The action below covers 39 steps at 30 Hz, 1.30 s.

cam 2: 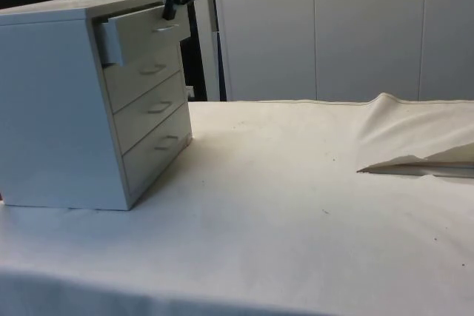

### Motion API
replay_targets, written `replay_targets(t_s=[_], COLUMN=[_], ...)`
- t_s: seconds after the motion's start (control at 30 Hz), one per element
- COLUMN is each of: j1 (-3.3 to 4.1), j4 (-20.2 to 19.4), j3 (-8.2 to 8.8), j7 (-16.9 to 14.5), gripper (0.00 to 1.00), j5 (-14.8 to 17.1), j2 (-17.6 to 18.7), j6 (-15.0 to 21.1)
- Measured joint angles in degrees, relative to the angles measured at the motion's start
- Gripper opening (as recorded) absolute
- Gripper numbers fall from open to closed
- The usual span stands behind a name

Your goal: Open the drawer, then close it.

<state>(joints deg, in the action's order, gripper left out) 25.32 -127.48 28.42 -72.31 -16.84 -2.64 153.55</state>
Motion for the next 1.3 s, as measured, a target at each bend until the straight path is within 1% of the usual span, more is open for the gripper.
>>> replay_targets(t_s=[0.17, 0.2, 0.43, 0.6, 0.73, 0.77, 0.8, 0.87, 1.0, 1.07, 1.13, 1.2, 1.27, 1.3], j1=[-0.06, -0.06, -0.11, -0.11, 0.06, 0.06, 0.06, 0.06, 0.11, 0.11, 0.17, 0.17, 0.17, 0.17], j4=[1.9, 1.9, 5.4, 5.7, 4.8, 4.8, 4.1, 3.2, 0.9, 0.3, -1.2, -1.7, -3.3, -3.3], j3=[0.00, 0.00, 0.00, 0.00, -0.40, -0.40, -0.63, -0.80, -1.15, -1.20, -1.49, -1.60, -1.83, -1.83], j7=[0.1, 0.1, 0.1, 0.1, -0.3, -0.3, -0.3, -0.3, -0.3, -0.3, -0.2, -0.2, -0.1, -0.1], gripper=[0.00, 0.00, 0.00, 0.00, 0.00, 0.00, 0.00, 0.00, 0.00, 0.00, 0.00, 0.00, 0.00, 0.00], j5=[0.7, 0.7, 1.9, 2.0, 1.8, 1.8, 1.5, 1.0, 0.2, 0.0, -0.7, -0.8, -1.3, -1.3], j2=[2.3, 2.3, 5.8, 5.9, 4.3, 4.3, 3.2, 2.0, -0.4, -1.0, -2.7, -3.2, -4.8, -4.8], j6=[1.0, 1.0, 1.4, 1.0, -0.8, -0.8, -1.9, -2.5, -3.1, -3.2, -3.8, -3.9, -4.0, -4.0])
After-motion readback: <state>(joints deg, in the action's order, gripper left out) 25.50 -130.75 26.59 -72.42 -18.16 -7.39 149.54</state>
